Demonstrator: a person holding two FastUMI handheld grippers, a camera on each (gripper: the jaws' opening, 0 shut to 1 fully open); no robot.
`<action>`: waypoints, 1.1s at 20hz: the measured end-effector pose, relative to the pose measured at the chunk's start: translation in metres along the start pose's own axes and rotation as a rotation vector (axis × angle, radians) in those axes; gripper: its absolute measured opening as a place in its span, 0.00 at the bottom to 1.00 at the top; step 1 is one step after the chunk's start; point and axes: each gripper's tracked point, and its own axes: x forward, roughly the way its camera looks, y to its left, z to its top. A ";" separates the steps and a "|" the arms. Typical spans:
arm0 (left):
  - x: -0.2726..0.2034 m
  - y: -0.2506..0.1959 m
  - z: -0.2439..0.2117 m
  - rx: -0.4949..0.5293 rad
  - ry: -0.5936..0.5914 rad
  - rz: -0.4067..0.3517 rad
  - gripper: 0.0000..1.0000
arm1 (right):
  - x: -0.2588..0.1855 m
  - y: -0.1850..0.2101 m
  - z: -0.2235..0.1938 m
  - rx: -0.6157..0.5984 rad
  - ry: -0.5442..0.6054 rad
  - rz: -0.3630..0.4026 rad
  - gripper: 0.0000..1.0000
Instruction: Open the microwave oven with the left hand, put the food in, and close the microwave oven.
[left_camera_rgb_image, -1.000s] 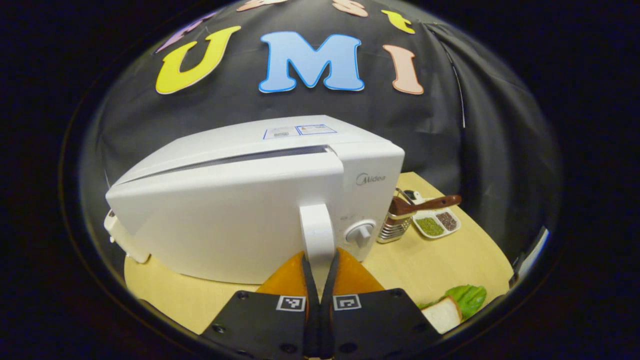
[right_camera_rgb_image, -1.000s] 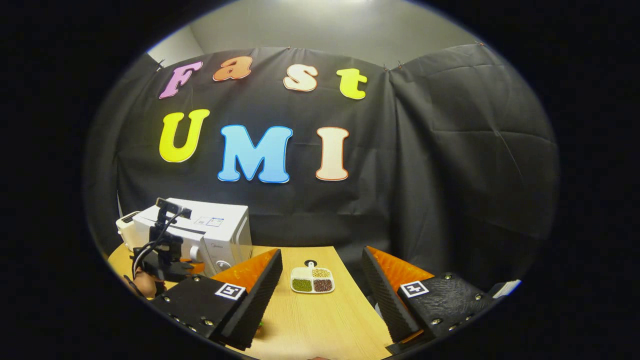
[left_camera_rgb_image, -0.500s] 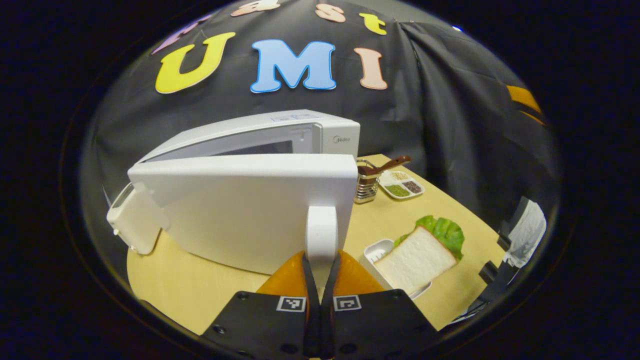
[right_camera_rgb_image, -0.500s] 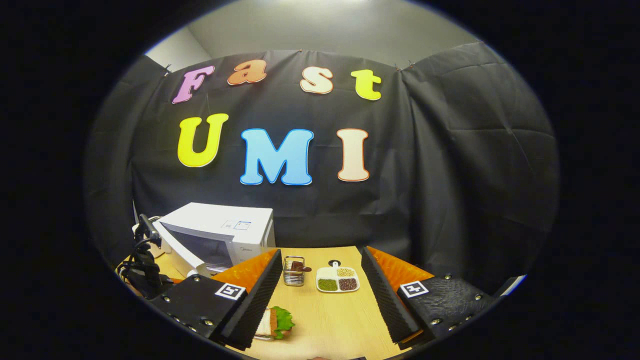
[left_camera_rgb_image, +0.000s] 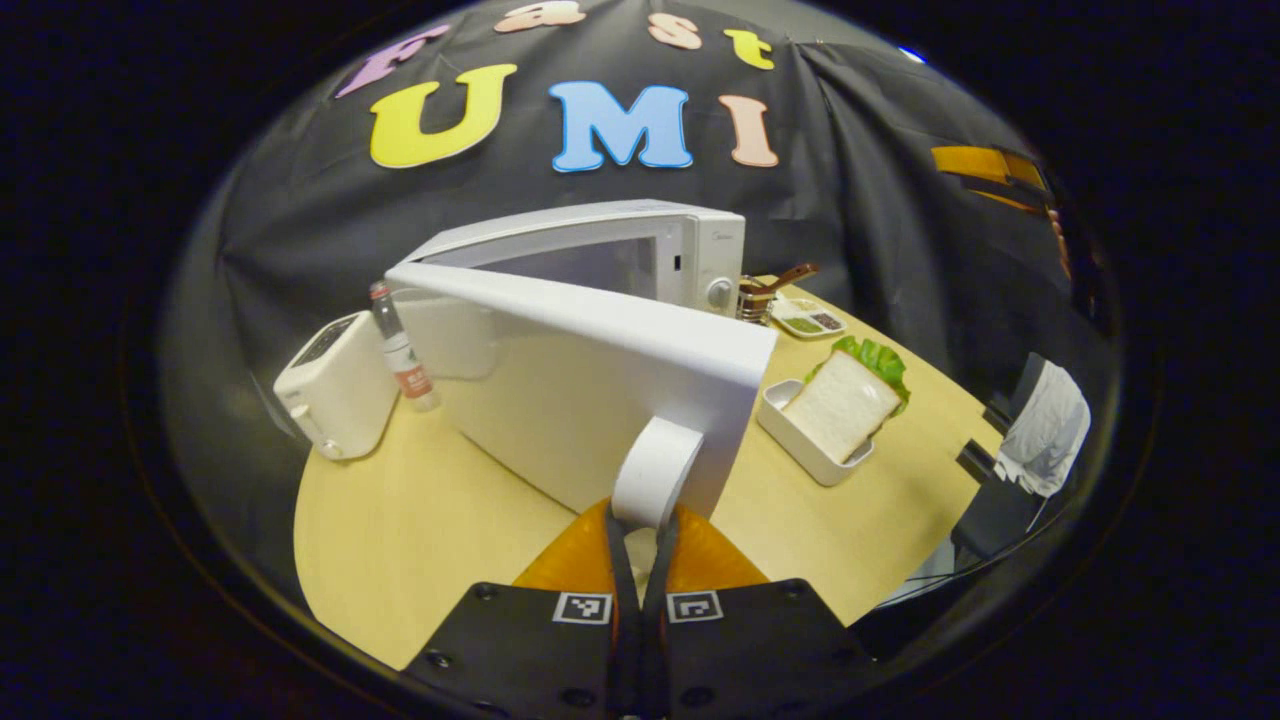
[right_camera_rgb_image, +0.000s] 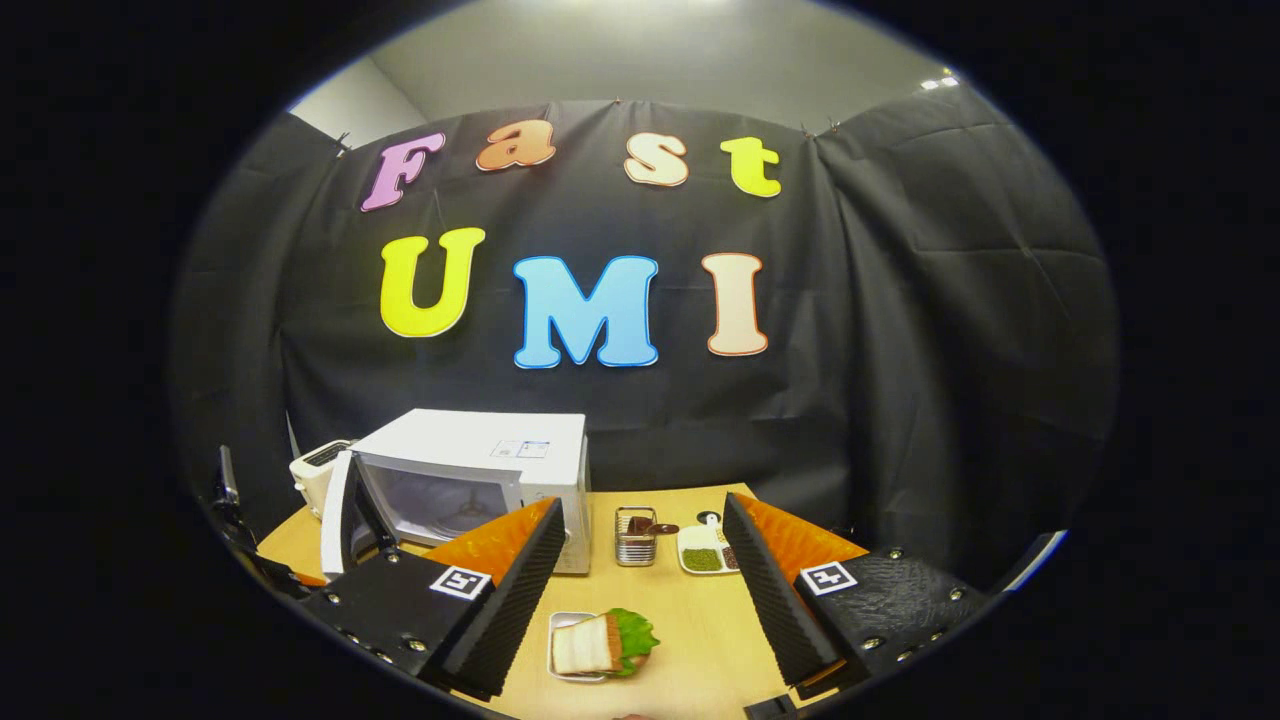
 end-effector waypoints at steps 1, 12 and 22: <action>-0.011 0.014 -0.008 -0.007 0.003 0.019 0.06 | 0.001 0.006 0.000 0.001 0.002 0.005 0.96; -0.068 0.145 -0.050 -0.016 -0.019 0.082 0.06 | 0.012 0.051 -0.014 -0.060 0.071 0.068 0.97; -0.077 0.169 -0.055 -0.051 -0.042 0.110 0.07 | 0.038 0.047 -0.042 -0.116 0.147 0.186 0.97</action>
